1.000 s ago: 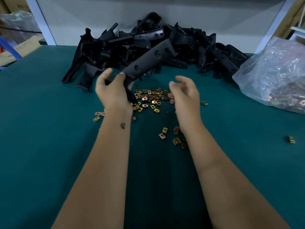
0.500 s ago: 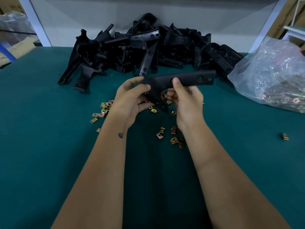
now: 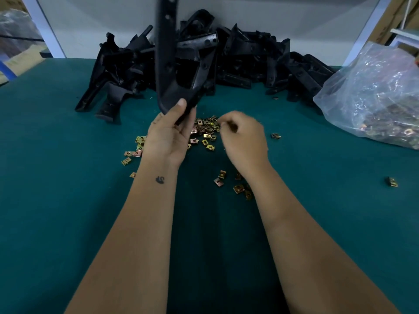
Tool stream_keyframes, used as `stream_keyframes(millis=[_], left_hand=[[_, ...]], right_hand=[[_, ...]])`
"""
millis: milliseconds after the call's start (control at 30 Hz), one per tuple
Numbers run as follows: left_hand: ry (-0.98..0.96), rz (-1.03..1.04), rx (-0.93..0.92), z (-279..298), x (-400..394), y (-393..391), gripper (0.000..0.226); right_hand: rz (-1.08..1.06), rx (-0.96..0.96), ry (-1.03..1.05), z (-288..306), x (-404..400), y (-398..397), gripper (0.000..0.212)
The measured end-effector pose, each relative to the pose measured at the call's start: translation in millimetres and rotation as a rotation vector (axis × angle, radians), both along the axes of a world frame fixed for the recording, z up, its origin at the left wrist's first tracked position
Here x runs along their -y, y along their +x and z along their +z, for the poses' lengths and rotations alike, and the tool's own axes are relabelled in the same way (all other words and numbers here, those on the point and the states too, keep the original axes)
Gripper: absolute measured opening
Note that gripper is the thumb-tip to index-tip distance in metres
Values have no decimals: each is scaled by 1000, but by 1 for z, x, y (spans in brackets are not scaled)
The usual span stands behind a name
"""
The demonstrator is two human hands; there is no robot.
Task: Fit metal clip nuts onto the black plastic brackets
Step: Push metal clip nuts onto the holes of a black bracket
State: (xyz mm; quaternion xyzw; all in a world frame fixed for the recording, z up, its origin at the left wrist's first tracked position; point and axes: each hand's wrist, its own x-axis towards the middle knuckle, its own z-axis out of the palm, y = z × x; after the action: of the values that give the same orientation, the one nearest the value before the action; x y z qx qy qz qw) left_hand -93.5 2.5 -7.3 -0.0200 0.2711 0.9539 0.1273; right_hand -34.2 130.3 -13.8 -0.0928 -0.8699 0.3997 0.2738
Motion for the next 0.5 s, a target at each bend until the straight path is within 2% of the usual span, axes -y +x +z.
stream_keyframes(millis=[67,133,200,267,367,433,500], left_hand=[[148,36,30,3,-2,2,5],[247,42,42,4,-5,5,17],[283,38,59,4,-8,8,26],[263,20,73,3,-10,10,16],[204,-24,67,1,-12,11,4],[178,-37,58,0,-13,11,7],[156,-50,63,-1,-16,11,13]], right_hand=[[34,35,206,-3,5,-1,23],[70,85,382,-7,8,-2,26],[112,165,564,-10,8,-4,26],[133,204,680,-12,8,-6,25],[125,190,666,-10,9,-6,19],[120,196,623,-8,10,-6,6],[123,222,573,-7,9,-5,10]])
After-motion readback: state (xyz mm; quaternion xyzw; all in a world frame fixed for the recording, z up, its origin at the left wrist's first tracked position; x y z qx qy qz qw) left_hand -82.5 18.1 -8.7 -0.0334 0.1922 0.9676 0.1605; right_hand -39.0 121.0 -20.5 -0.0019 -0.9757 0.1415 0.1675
